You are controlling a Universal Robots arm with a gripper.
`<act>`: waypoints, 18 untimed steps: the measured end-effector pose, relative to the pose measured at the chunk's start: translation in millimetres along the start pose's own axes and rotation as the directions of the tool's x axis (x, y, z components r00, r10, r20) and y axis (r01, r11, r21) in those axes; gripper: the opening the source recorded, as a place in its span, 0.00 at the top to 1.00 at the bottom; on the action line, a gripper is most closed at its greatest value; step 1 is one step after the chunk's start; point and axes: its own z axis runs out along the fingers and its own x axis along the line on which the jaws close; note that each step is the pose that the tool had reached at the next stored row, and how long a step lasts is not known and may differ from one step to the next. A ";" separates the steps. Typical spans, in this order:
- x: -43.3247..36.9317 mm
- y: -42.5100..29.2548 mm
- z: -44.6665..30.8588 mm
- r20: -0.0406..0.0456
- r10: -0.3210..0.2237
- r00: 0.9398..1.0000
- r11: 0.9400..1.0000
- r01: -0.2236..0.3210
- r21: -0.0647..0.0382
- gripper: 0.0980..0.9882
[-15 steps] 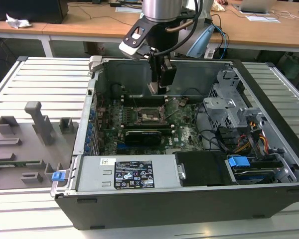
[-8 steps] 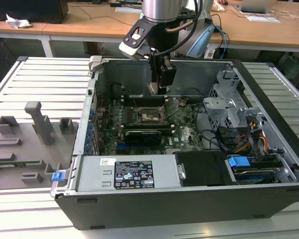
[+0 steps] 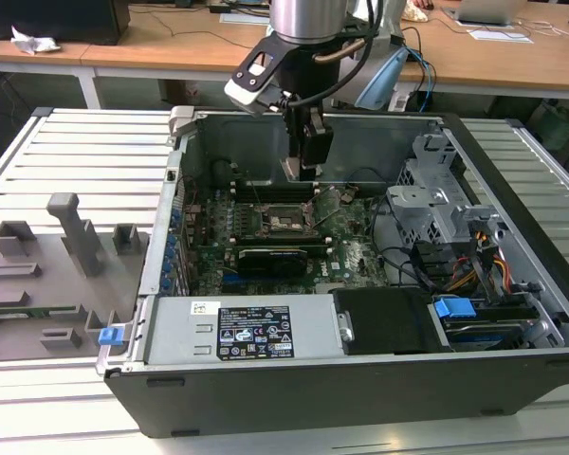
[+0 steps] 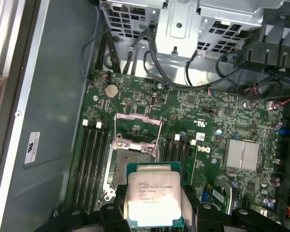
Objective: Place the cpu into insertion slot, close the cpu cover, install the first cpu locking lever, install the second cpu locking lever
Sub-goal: 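Place the cpu into insertion slot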
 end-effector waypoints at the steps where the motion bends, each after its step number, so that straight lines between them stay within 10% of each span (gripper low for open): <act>1: 0.0 0.0 0.5 0.001 0.014 1.000 1.000 -0.014 0.000 0.52; 10: -0.1 -0.8 10.0 0.011 0.145 0.989 0.989 -0.145 0.002 0.52; 18: 0.8 -6.1 15.7 0.013 0.151 0.988 0.989 -0.151 0.002 0.52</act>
